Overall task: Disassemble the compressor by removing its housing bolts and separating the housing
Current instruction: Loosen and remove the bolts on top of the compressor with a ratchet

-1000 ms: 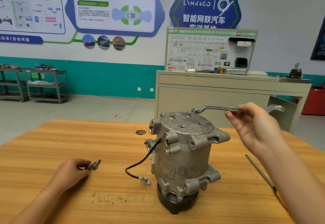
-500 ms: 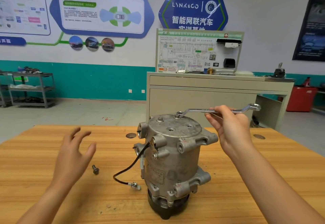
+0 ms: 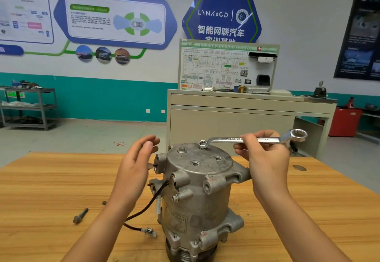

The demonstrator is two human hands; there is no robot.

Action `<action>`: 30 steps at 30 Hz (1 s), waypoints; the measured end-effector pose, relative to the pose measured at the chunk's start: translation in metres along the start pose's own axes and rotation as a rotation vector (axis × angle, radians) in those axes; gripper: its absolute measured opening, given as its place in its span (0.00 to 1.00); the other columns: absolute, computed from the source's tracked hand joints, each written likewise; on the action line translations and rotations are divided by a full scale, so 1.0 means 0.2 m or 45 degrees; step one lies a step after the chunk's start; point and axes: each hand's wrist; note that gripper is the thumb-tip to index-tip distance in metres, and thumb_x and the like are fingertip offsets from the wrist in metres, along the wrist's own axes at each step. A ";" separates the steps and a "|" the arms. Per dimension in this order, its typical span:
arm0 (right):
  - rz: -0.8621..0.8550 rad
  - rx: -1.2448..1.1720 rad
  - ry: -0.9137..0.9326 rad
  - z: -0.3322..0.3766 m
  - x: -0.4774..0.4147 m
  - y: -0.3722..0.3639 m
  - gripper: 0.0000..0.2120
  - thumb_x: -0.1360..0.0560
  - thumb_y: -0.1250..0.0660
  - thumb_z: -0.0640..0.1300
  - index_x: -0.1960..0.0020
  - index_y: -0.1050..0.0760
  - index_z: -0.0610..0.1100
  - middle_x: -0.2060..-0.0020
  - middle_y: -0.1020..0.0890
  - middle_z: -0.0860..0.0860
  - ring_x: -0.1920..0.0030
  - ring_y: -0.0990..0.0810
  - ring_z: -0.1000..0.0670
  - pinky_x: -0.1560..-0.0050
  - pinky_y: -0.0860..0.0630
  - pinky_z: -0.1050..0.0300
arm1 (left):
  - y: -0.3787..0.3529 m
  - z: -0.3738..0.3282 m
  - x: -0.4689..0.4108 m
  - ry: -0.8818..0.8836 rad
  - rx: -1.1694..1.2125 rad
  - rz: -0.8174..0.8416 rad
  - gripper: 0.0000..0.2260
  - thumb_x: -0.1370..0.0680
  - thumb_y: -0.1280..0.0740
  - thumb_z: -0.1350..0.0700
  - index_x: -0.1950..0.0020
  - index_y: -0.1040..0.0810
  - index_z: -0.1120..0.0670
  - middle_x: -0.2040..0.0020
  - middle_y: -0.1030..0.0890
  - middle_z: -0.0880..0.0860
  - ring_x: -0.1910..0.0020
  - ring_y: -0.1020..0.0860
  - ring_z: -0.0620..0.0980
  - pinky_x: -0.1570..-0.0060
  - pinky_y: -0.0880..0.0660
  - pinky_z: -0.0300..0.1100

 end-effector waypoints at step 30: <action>0.108 -0.070 -0.011 -0.01 0.08 0.02 0.08 0.25 0.37 0.34 0.59 0.33 0.45 0.63 0.15 0.49 0.73 0.20 0.53 0.68 0.22 0.62 | 0.64 0.74 -0.06 -0.063 -1.932 0.708 0.12 0.21 0.43 0.57 0.44 0.23 0.49 0.44 0.20 0.46 0.45 0.23 0.47 0.50 0.30 0.38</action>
Point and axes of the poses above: each hand's wrist, its own x-axis away from the middle knuckle, its own y-axis out of the back of the hand, z = x × y
